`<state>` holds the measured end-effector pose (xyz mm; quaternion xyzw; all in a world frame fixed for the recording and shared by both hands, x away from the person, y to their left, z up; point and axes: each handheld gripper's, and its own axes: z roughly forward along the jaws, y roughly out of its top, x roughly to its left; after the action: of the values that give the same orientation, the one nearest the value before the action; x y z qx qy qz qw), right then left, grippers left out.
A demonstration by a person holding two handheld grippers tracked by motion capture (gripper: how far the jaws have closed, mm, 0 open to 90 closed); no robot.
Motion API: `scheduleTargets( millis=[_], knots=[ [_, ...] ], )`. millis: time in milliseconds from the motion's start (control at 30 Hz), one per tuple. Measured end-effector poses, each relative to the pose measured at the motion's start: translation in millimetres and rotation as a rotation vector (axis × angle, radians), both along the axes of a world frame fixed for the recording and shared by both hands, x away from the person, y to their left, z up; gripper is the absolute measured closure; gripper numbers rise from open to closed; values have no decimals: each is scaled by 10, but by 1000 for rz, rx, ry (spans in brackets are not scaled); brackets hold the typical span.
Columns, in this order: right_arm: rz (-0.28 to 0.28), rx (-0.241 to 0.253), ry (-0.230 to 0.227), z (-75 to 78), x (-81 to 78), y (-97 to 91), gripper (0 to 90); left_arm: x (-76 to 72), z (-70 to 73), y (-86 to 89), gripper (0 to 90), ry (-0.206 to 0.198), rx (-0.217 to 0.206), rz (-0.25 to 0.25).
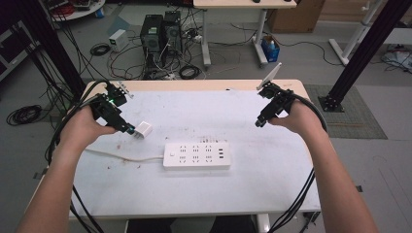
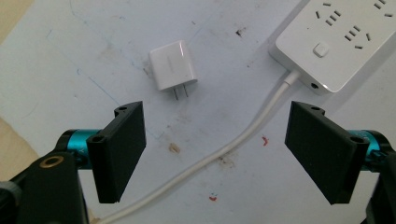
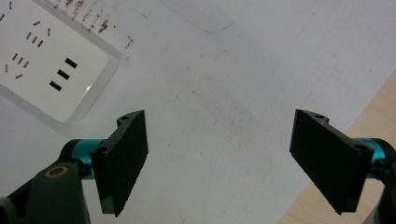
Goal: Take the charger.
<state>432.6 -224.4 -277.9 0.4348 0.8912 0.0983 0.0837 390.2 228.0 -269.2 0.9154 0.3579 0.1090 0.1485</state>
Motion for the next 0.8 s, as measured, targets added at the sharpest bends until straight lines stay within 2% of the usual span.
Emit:
scheduleTargets(
  millis=[100,133,367,400,633,733,800],
  knots=[
    [-5,0,-1,-2,-3,-16,189,12,-12,-26,205,0,1,4],
    [-6,2,0,-4,-1,-33,188,42,-20,-45,205,9,12,-9],
    [-4,-2,1,-5,33,-78,188,158,-95,-118,205,21,19,-5],
    [-9,0,1,-9,44,-85,188,207,-136,-137,205,34,19,0],
    [-2,-2,2,-30,74,-76,188,356,-278,-143,205,55,23,19],
    [3,3,4,-37,94,-67,188,464,-409,-131,206,76,19,49],
    [8,2,6,-46,104,-67,188,493,-442,-130,206,84,20,58]
  ],
)
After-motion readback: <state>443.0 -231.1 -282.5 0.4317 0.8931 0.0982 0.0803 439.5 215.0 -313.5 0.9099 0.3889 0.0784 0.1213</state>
